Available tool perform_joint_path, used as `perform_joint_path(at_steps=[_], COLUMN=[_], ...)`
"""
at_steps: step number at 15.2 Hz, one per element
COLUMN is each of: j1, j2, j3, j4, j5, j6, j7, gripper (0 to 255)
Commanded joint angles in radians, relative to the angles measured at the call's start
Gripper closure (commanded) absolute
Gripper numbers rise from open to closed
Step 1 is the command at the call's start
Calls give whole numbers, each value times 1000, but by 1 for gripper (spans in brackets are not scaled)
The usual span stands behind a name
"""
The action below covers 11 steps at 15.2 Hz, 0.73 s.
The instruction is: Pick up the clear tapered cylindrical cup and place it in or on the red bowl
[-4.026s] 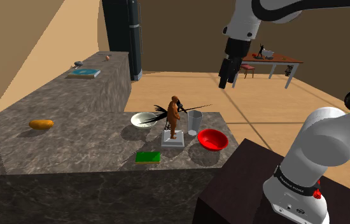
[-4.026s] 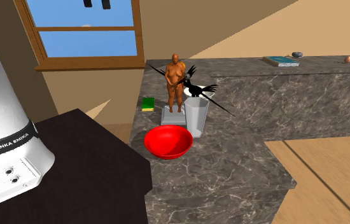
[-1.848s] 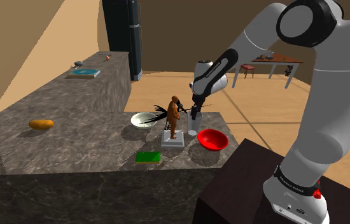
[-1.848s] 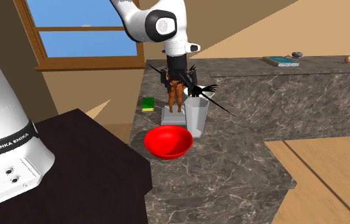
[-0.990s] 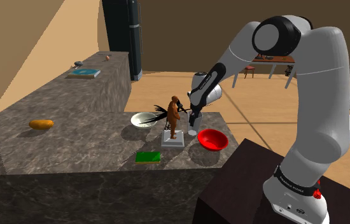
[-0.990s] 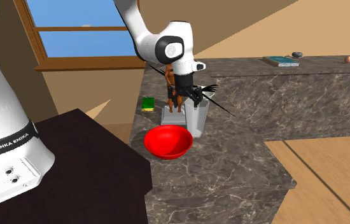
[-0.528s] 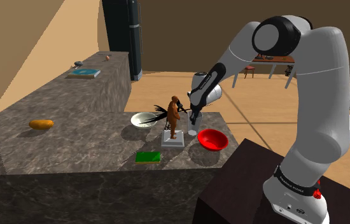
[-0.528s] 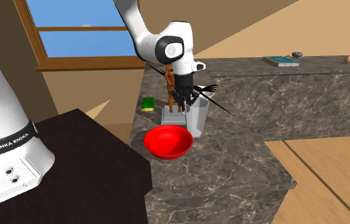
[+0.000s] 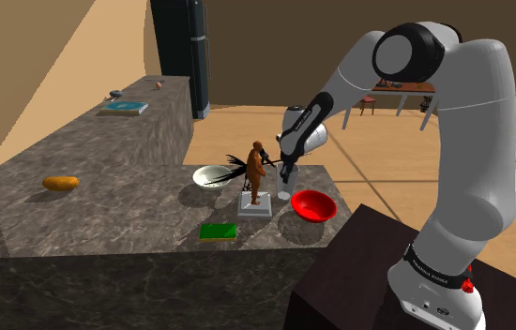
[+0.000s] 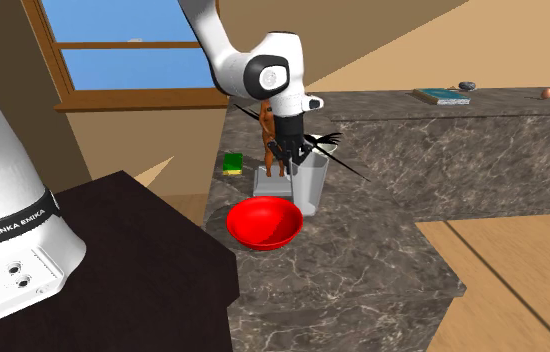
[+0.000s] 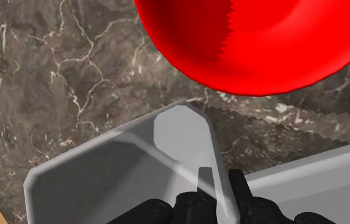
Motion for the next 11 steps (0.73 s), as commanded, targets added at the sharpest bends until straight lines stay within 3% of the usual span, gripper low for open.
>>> perform_joint_path(at_steps=[1,11], j1=[1,4], j2=[-19,-137], j3=[-1,-4], j4=[-4,-13], j5=[-1,-5], j6=[-15,-124], j7=[-1,-5], gripper=[255,255])
